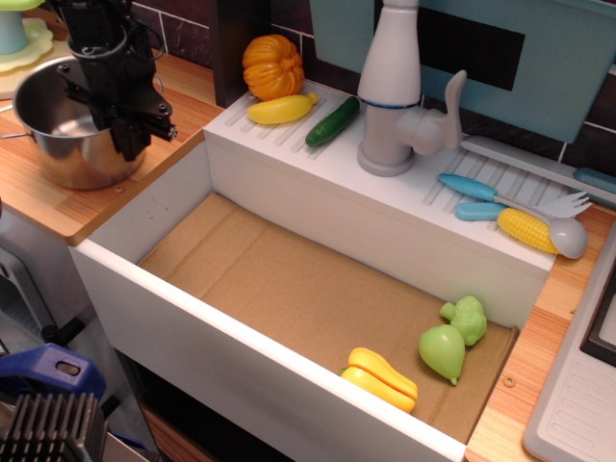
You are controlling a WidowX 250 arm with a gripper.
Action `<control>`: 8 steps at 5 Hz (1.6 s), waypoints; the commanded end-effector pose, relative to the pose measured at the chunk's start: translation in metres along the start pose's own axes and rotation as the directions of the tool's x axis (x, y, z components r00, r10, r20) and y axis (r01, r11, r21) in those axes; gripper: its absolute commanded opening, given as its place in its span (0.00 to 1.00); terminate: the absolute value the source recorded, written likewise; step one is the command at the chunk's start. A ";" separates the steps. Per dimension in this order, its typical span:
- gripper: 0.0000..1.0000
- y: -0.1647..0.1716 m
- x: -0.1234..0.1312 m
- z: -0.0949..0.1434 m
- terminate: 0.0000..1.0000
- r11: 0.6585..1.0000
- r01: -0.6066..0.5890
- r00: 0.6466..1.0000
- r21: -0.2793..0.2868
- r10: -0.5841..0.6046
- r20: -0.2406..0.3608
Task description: Put pot or pan in sink
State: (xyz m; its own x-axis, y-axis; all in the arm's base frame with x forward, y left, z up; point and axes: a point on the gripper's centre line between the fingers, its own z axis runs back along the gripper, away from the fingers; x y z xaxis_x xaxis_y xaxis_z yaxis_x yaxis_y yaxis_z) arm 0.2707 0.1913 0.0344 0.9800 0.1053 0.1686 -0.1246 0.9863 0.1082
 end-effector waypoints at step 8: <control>1.00 -0.118 0.018 0.026 0.00 0.968 -0.236 0.970 -0.084 0.240 0.042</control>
State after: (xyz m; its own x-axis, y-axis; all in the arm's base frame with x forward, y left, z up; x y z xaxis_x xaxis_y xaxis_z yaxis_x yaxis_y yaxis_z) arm 0.2942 0.0716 0.0406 0.9236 0.3292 0.1963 -0.3332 0.9427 -0.0131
